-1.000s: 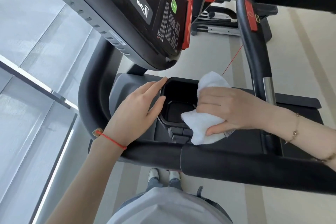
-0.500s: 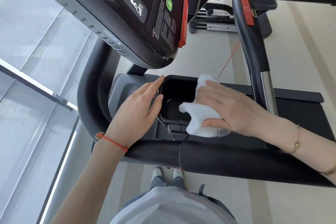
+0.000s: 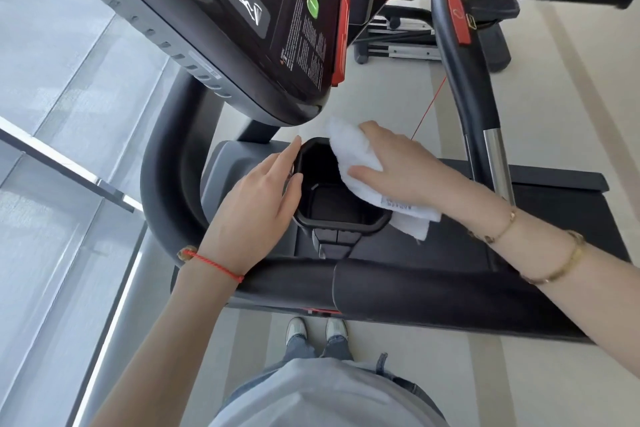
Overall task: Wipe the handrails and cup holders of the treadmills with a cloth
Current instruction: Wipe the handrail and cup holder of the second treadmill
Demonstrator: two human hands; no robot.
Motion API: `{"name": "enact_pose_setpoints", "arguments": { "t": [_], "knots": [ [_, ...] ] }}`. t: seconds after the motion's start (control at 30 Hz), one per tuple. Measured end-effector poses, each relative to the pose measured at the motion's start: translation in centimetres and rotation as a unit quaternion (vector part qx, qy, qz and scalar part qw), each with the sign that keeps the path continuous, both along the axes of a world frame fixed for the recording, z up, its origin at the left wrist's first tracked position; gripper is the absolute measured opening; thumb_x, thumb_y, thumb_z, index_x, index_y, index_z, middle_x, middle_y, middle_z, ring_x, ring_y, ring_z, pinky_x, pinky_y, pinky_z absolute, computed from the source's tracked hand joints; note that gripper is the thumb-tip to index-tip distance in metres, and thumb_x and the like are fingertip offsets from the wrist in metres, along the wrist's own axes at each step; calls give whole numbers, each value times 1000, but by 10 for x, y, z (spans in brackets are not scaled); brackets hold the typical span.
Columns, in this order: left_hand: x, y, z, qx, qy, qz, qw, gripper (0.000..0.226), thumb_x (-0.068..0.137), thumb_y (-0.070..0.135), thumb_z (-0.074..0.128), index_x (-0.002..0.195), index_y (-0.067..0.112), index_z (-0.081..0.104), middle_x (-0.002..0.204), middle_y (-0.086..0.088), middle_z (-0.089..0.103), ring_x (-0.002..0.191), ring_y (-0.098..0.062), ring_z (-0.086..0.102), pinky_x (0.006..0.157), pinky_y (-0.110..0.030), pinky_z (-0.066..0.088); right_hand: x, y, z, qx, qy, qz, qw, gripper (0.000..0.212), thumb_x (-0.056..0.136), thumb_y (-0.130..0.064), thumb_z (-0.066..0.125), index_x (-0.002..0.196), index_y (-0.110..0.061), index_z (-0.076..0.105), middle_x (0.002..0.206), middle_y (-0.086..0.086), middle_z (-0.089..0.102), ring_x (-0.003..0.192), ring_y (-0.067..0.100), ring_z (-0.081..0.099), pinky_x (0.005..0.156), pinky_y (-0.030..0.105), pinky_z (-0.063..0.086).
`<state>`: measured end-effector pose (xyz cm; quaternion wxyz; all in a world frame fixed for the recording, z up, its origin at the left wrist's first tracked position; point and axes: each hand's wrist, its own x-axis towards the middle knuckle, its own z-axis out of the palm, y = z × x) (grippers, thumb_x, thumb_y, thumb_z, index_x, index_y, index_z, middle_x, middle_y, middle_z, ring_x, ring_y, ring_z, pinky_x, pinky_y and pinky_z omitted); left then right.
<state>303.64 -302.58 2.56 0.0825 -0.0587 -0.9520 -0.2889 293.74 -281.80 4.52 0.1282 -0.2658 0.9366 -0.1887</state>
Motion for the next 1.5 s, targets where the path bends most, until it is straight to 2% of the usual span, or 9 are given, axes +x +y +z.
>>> {"name": "enact_pose_setpoints", "arguments": {
  "t": [0.13, 0.37, 0.5, 0.67, 0.87, 1.03, 1.17, 1.3, 1.5],
  "knots": [
    [0, 0, 0, -2, 2, 7, 1000, 51, 101, 34, 37, 150, 23, 33, 105, 2, 60, 85, -15, 56, 73, -32, 48, -25, -19, 6, 46, -8, 55, 997, 26, 87, -42, 59, 96, -30, 37, 74, -7, 50, 72, 20, 51, 53, 30, 31],
    [-1, -1, 1, 2, -6, 12, 1000, 52, 100, 36, 37, 150, 22, 36, 106, 5, 60, 92, -14, 57, 76, -28, 46, -5, 11, -8, -53, -53, -60, 995, 32, 86, -54, 58, 90, -28, 40, 72, -2, 51, 64, 15, 50, 52, 30, 29],
    [-1, 0, 3, -7, -3, 7, 1000, 51, 101, 33, 39, 150, 20, 37, 108, 1, 62, 84, -15, 57, 74, -26, 43, -20, -8, 0, -6, -8, 28, 1000, 30, 90, -50, 55, 98, -23, 47, 74, -2, 54, 69, 19, 51, 55, 32, 35],
    [-1, -1, 4, 0, -15, 4, 1000, 52, 100, 35, 37, 150, 20, 37, 105, -1, 61, 84, -18, 58, 74, -34, 45, -37, -31, 12, 22, -12, 130, 991, 31, 90, -51, 57, 86, -24, 43, 64, -11, 46, 63, 6, 44, 53, 28, 27],
    [-1, -2, 3, 5, -16, 9, 1000, 51, 100, 35, 39, 149, 22, 38, 107, 1, 62, 93, -17, 60, 78, -33, 46, -14, -8, -3, -30, -8, -39, 999, 26, 87, -48, 56, 83, -24, 50, 71, -7, 55, 67, 9, 50, 53, 28, 30],
    [-1, -1, 3, 6, -15, 8, 1000, 51, 100, 33, 40, 149, 20, 38, 105, 1, 62, 83, -17, 59, 76, -35, 47, -1, 0, -12, -67, -40, -130, 989, 24, 88, -44, 55, 91, -21, 48, 74, -8, 49, 65, 6, 45, 50, 26, 26],
    [-2, -1, 3, 3, -12, 2, 1000, 52, 100, 33, 39, 150, 19, 37, 102, 0, 62, 84, -17, 60, 75, -32, 43, -27, -15, 4, 8, -60, 14, 998, 23, 86, -41, 59, 75, -27, 45, 72, -8, 55, 70, 13, 51, 54, 29, 31],
    [-2, -2, 3, 10, -17, -1, 1000, 52, 100, 35, 38, 150, 23, 34, 102, -1, 61, 90, -18, 61, 76, -37, 46, -38, -29, 15, 30, -56, 118, 991, 24, 85, -41, 59, 70, -35, 40, 65, -13, 51, 66, 5, 50, 53, 25, 28],
    [-2, -2, 4, 27, -23, 1, 999, 52, 99, 35, 38, 150, 23, 36, 101, -1, 61, 89, -19, 61, 77, -44, 51, -34, -29, 9, -15, -43, 70, 997, 25, 83, -46, 65, 72, -31, 49, 66, -10, 55, 67, 7, 52, 55, 26, 32]
  ]
}}
